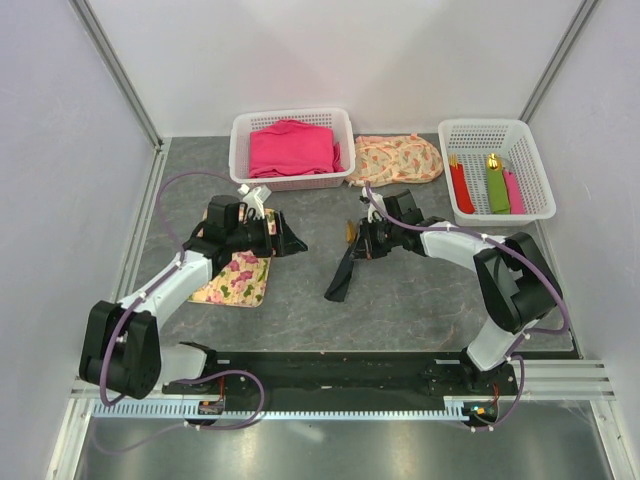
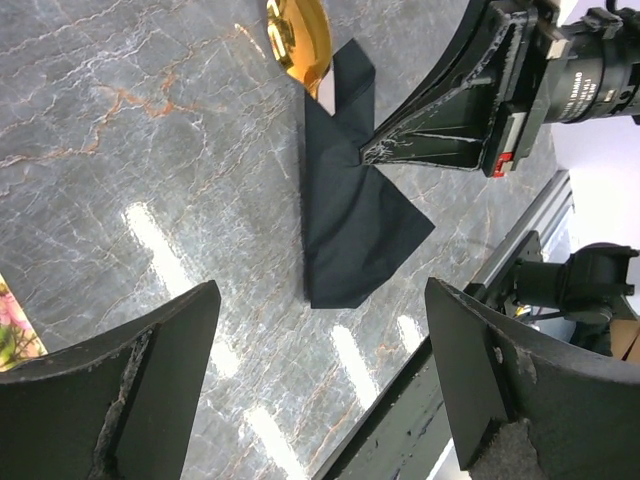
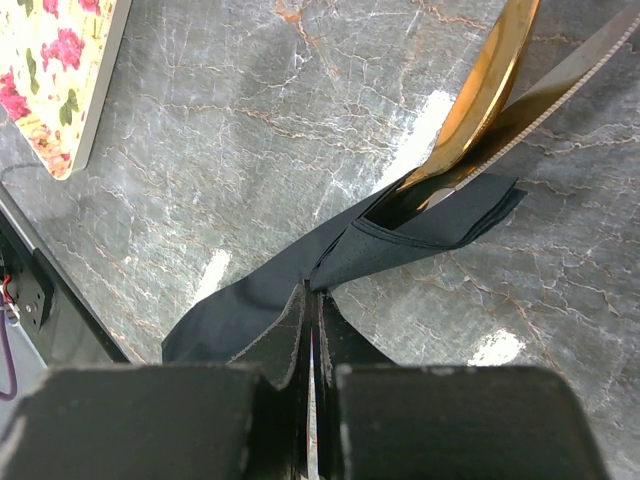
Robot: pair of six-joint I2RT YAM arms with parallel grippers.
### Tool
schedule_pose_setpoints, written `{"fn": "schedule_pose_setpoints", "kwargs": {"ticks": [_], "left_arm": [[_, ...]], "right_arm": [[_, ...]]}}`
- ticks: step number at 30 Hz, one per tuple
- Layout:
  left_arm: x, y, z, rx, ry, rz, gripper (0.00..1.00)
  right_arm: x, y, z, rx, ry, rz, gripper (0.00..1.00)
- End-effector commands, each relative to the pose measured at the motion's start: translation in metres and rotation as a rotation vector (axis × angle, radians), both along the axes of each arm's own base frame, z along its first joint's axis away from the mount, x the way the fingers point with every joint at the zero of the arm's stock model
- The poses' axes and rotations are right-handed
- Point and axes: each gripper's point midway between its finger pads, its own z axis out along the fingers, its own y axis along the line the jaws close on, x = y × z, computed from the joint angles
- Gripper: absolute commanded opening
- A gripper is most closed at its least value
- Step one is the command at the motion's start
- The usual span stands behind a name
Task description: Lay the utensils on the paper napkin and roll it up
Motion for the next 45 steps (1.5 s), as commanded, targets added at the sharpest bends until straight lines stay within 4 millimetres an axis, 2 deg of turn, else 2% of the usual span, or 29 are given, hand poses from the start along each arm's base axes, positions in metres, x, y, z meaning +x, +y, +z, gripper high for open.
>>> {"fn": "schedule_pose_setpoints", "kwargs": {"ticks": [1, 9, 16, 23, 27, 33, 34, 39, 45], "left_arm": [[0.015, -0.005, 0.022, -0.051, -0.136, -0.056, 0.9], [0.018, -0.012, 0.02, -0.116, -0.113, -0.089, 0.87], [0.013, -0.015, 0.022, -0.164, -0.133, -0.127, 0.86], [0.005, -0.015, 0.034, -0.219, -0.195, -0.153, 0.85], [-0.001, -0.015, 0.05, -0.249, -0.318, -0.197, 0.85], [-0.024, -0.016, 0.061, -0.306, -0.434, -0.276, 0.86], [-0.028, -0.017, 0.07, -0.328, -0.485, -0.301, 0.87], [-0.036, -0.017, 0.09, -0.368, -0.575, -0.34, 0.88], [-0.042, -0.017, 0.12, -0.428, -0.58, -0.339, 0.88]], "right_arm": [[0.011, 0.01, 0.033, 0.067, -0.107, 0.041, 0.0], [0.013, 0.012, 0.045, 0.08, -0.13, 0.05, 0.0], [0.01, 0.015, 0.071, 0.121, -0.194, 0.087, 0.0], [0.004, 0.018, 0.092, 0.162, -0.236, 0.122, 0.0], [0.004, 0.021, 0.12, 0.2, -0.306, 0.155, 0.0], [-0.004, 0.026, 0.165, 0.256, -0.396, 0.196, 0.0], [-0.006, 0.026, 0.17, 0.261, -0.404, 0.2, 0.0], [-0.02, 0.034, 0.211, 0.306, -0.476, 0.24, 0.0], [-0.043, 0.043, 0.244, 0.34, -0.555, 0.319, 0.0]]}}
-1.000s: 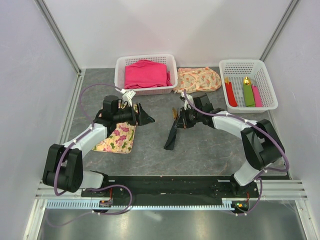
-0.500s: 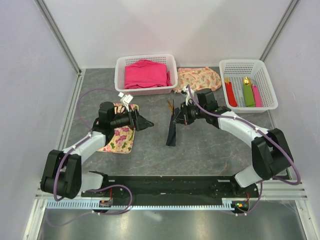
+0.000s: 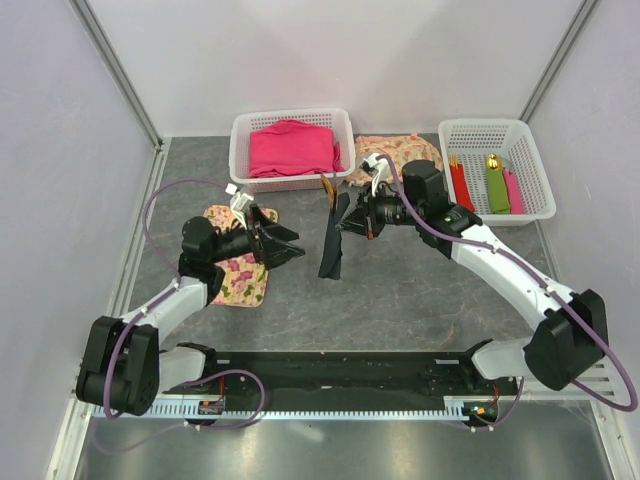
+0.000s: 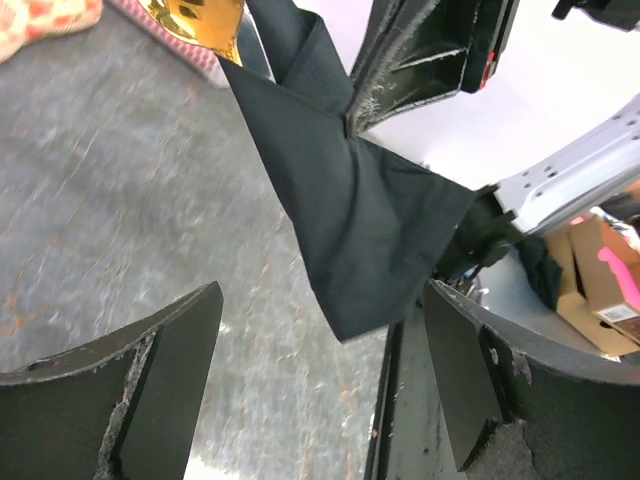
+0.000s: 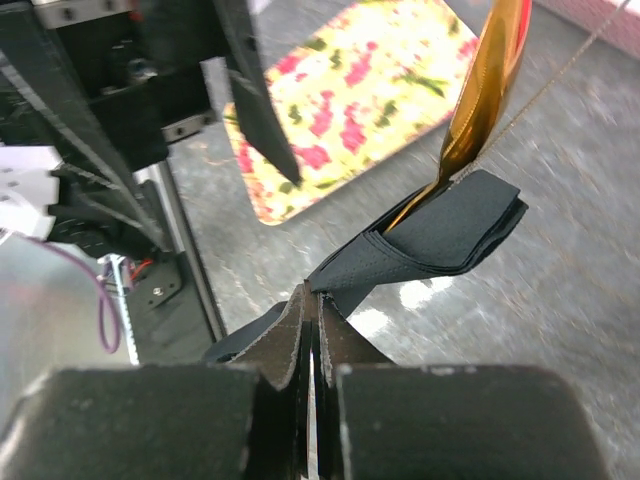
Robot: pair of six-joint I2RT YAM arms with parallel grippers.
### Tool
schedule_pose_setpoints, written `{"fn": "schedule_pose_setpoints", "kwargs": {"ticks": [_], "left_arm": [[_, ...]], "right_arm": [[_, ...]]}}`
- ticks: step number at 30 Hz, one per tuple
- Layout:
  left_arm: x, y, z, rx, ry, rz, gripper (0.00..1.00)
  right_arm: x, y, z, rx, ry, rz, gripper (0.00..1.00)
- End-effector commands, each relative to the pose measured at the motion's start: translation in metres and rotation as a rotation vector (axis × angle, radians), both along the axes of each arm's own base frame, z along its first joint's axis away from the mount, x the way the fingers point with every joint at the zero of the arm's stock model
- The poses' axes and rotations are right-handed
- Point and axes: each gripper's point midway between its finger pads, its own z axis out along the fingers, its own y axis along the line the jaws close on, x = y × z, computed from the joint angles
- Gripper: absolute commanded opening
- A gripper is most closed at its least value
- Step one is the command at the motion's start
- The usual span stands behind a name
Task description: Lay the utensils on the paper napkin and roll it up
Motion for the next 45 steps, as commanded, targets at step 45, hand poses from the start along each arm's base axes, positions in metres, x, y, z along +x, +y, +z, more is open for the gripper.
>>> {"fn": "schedule_pose_setpoints", "kwargs": {"ticks": [45], "left_arm": [[-0.093, -0.009, 0.145, -0.327, -0.181, -0.342, 0.67]], "right_arm": [[-0.108, 0.056, 0.125, 0.125, -0.314, 0.334, 0.0]]}}
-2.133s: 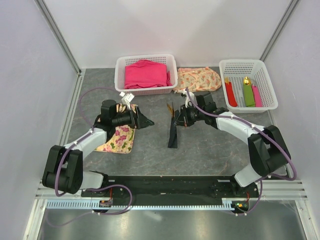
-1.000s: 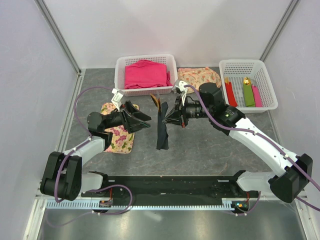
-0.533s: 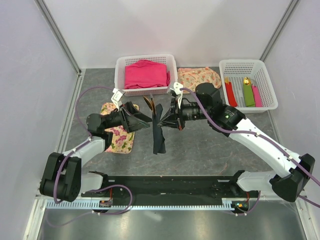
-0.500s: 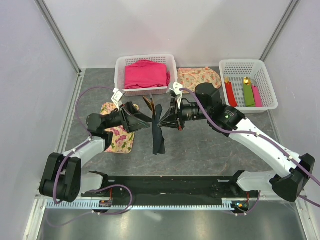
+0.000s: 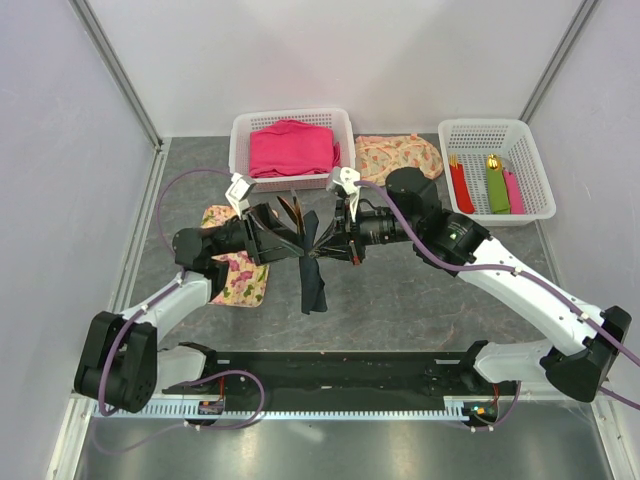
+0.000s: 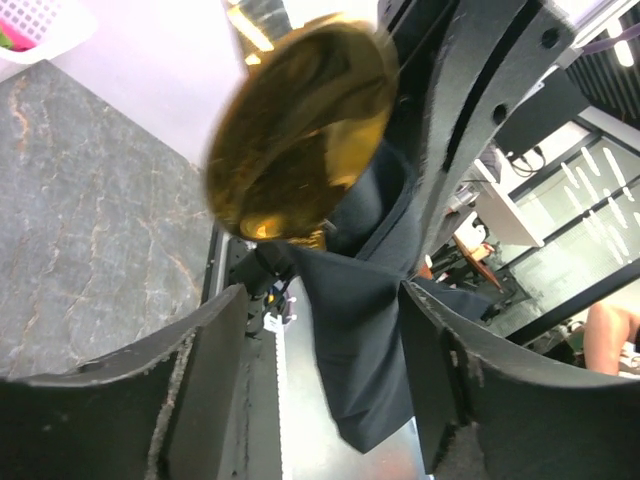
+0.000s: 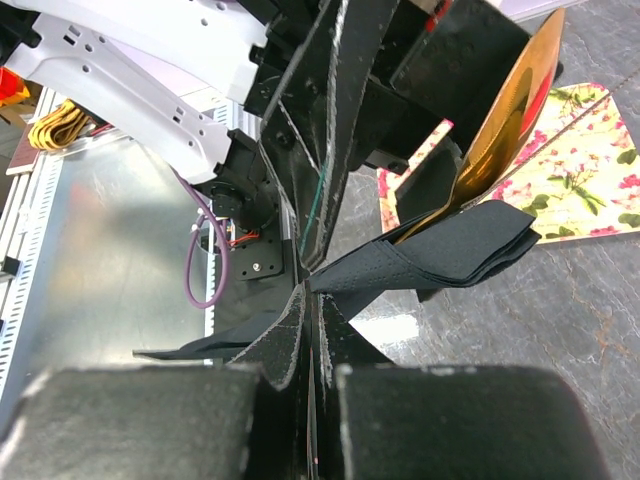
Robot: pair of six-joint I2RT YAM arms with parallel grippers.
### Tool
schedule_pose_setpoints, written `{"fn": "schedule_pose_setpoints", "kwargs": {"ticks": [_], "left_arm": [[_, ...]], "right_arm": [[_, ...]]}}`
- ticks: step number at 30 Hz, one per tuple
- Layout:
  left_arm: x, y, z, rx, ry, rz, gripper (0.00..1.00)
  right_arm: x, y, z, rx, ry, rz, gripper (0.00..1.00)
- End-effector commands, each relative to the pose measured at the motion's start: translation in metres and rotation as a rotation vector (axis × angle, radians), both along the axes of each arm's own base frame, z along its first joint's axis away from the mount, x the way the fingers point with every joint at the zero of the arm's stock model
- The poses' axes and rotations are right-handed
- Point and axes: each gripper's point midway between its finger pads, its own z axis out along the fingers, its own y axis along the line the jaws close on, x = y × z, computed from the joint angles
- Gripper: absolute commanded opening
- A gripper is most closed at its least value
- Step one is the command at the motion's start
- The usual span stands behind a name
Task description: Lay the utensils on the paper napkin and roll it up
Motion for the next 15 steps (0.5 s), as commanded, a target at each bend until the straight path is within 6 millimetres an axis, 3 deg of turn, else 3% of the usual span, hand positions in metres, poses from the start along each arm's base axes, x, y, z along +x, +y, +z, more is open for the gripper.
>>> {"fn": "schedule_pose_setpoints", "kwargs": {"ticks": [1, 15], "left_arm": [[-0.0316, 0.0091, 0.0553, -0.147, -0.349, -0.006, 0.67], [-0.0333, 0.0073, 0.0573, -0.162, -0.31, -0.016, 0.65]], "right_arm": [[0.0035, 0.0045, 0.0335, 0.072, -0.091, 0.0, 0.0], [0.0043, 0.0038, 0.0335, 0.071, -0.094, -0.01, 0.0]]}}
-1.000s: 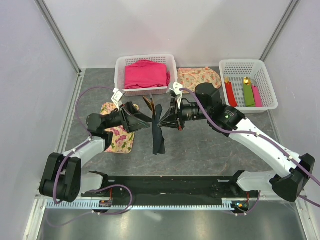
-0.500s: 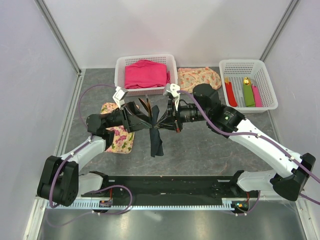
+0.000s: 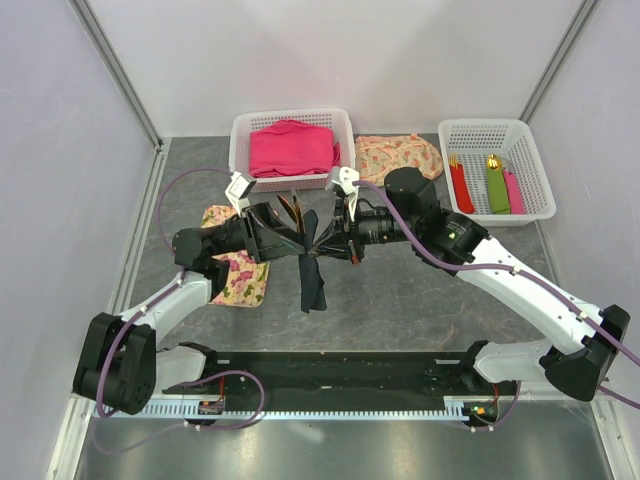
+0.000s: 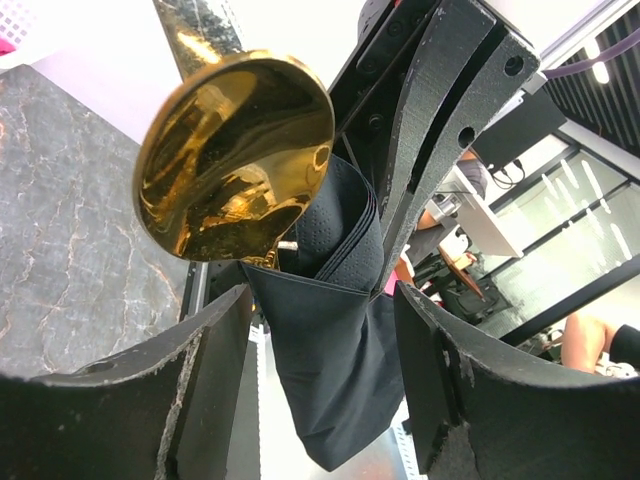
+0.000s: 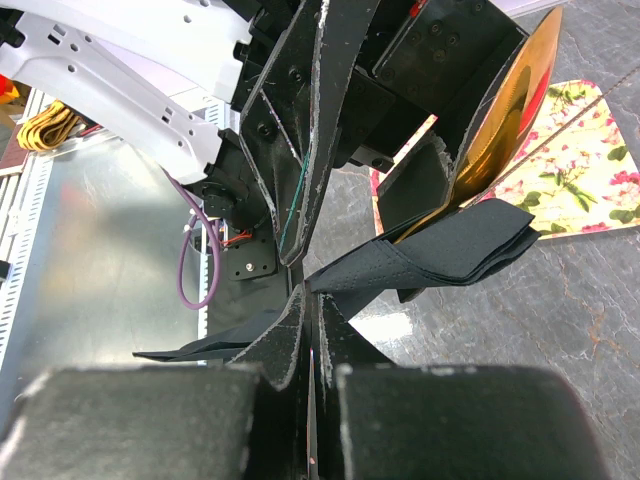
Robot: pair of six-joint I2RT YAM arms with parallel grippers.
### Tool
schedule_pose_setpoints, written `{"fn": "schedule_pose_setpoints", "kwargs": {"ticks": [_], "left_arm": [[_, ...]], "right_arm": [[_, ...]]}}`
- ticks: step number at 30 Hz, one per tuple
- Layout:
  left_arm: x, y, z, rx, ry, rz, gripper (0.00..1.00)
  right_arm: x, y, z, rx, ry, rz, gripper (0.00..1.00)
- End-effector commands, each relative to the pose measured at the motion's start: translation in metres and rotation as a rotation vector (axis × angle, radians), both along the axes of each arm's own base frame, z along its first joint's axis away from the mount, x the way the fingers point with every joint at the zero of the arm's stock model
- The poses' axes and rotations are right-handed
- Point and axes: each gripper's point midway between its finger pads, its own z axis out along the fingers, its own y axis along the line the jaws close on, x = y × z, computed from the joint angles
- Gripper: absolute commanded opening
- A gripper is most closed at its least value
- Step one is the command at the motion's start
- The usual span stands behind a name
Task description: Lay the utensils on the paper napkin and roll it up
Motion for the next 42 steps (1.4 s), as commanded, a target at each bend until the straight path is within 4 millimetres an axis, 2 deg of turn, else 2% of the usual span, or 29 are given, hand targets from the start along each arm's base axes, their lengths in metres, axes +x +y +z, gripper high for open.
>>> {"fn": "schedule_pose_setpoints", "kwargs": {"ticks": [1, 14, 20, 24, 29, 42], "left_arm": [[-0.031, 0.009, 0.045, -0.137, -0.339, -0.004, 0.65], [-0.032, 0.01, 0.047, -0.15, -0.318, 0.001, 0.56], [-0.031, 0.01, 0.047, -0.153, -0.32, 0.007, 0.57], [-0.033, 0.007, 0.043, -0.15, -0.308, -0.006, 0.65], [-0.035, 0.005, 0.041, -0.153, -0.294, -0.016, 0.67], [-0.031, 0.01, 0.039, -0.161, -0.254, 0.011, 0.52]], "right_arm": [[0.001, 0.003, 0.036, 0.079, -0.09, 0.006, 0.0], [0.006, 0.001, 0.034, 0.071, -0.091, -0.029, 0.0], [0.006, 0.005, 0.037, 0.082, -0.084, -0.02, 0.0], [0.006, 0.007, 0.04, 0.096, -0.082, -0.011, 0.0], [0.005, 0.009, 0.045, 0.107, -0.077, -0.008, 0.0], [0.004, 0.004, 0.041, 0.093, -0.083, -0.02, 0.0]]}}
